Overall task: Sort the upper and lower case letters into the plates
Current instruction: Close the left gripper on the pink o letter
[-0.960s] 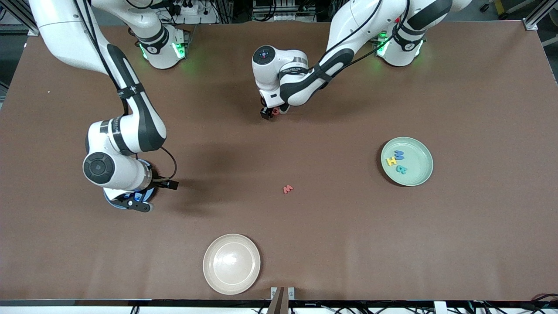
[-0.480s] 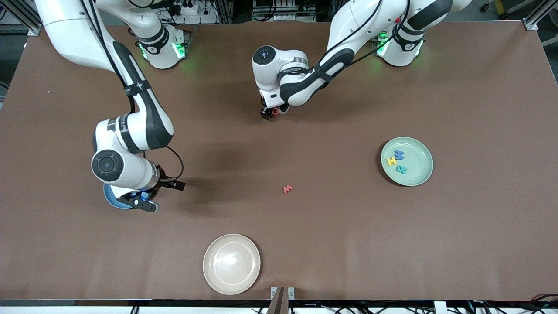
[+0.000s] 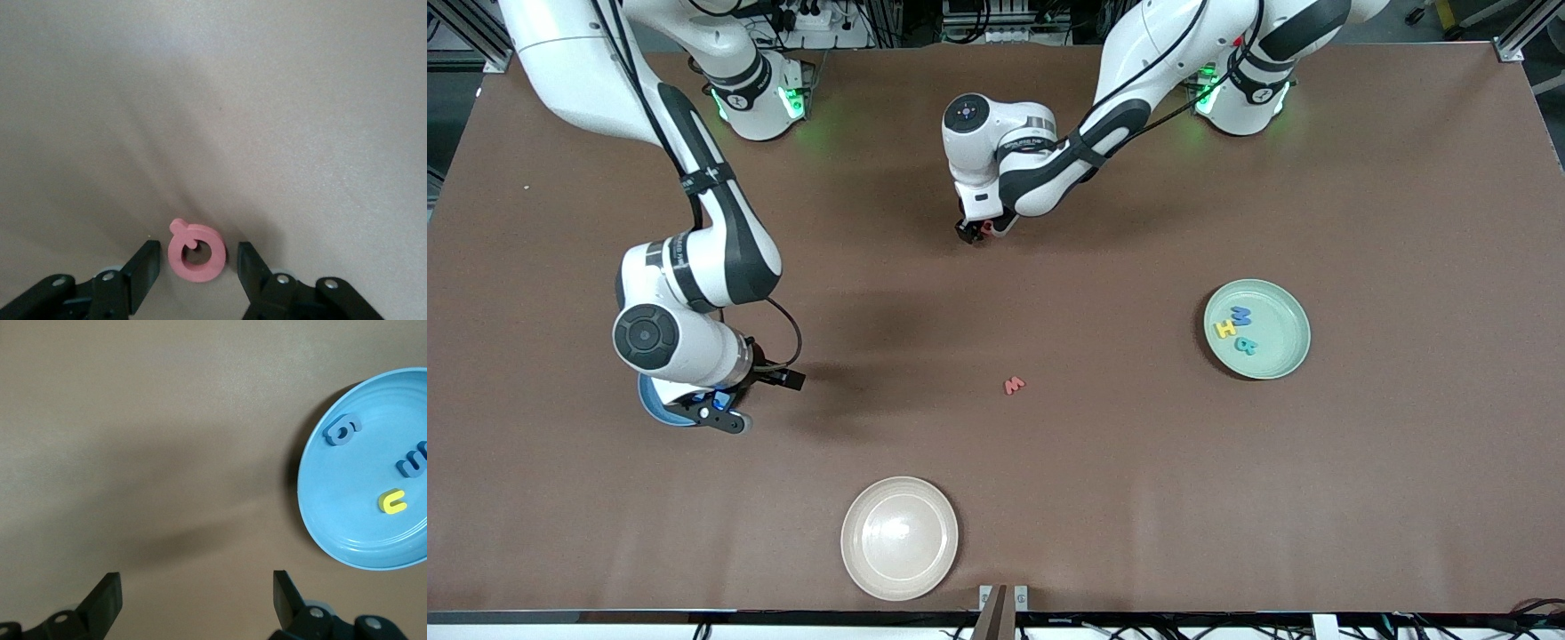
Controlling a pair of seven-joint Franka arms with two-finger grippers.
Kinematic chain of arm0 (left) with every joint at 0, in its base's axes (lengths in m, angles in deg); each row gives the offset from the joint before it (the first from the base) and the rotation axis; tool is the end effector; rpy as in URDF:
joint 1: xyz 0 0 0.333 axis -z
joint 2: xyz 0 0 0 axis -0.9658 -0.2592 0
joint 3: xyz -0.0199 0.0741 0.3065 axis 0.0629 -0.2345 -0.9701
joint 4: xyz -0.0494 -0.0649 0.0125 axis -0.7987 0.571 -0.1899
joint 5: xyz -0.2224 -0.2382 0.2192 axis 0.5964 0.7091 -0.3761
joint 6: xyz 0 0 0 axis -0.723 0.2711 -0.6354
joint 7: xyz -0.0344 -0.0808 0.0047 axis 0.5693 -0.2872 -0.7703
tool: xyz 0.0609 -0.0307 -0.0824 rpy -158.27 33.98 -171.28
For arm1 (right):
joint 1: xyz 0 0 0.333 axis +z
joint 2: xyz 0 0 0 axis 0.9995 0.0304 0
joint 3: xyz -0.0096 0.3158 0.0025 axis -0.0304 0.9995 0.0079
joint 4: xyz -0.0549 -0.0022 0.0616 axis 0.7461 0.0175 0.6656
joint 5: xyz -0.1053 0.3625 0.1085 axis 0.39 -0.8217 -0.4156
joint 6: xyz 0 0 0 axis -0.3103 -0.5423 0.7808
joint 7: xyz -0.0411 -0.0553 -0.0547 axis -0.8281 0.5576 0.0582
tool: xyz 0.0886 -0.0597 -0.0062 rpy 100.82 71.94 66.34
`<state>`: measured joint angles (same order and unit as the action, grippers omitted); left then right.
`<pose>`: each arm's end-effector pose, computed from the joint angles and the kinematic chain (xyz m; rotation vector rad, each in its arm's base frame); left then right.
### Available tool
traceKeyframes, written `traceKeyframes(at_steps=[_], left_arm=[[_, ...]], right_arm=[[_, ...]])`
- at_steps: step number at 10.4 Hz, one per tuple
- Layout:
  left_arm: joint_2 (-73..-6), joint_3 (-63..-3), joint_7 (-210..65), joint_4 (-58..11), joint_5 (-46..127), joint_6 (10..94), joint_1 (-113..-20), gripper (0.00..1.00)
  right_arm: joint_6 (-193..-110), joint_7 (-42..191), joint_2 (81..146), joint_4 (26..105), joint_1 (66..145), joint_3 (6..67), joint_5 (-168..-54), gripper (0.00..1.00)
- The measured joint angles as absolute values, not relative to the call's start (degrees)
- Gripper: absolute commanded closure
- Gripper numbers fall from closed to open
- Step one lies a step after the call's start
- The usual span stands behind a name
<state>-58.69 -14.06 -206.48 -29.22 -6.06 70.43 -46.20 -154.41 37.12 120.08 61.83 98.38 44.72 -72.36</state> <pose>0.2802 -0.5655 0.1668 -2.7759 -1.4067 0.0002 0.6488 0.1461 0.2894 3.0502 -0.4974 -0.1903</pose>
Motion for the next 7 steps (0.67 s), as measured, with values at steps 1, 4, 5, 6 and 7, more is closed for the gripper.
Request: traceKeyframes(at_steps=[1,4,5,6,7], left_arm=[[-58.7,-14.1,-205.8,-29.2,-6.1,70.4,-46.2,0.55],[-58.3,-14.0,-205.3,-29.5,-6.1,70.2,-46.2,0.76],[-58.3,-14.0,-205.3,-29.5,-6.1,70.2,-46.2,0.77],[-58.3,-14.0,-205.3,-29.5,-6.1,70.2,-46.2,0.79],[-58.3,-14.0,-205.3,-29.5,-6.1,70.2,-46.2,0.79]], right_arm=[[-154.4,37.1,120.1,61.8,98.4,44.7,-72.4,0.00],[-154.4,37.1,120.1,61.8,98.4,44.6,-72.4,0.00],[-154.4,37.0,120.1,61.8,98.4,44.6,-72.4,0.00],[-154.4,37.0,120.1,61.8,98.4,44.6,-72.4,0.00],[-154.4,37.0,120.1,61.7,98.4,44.6,-72.4,0.00]])
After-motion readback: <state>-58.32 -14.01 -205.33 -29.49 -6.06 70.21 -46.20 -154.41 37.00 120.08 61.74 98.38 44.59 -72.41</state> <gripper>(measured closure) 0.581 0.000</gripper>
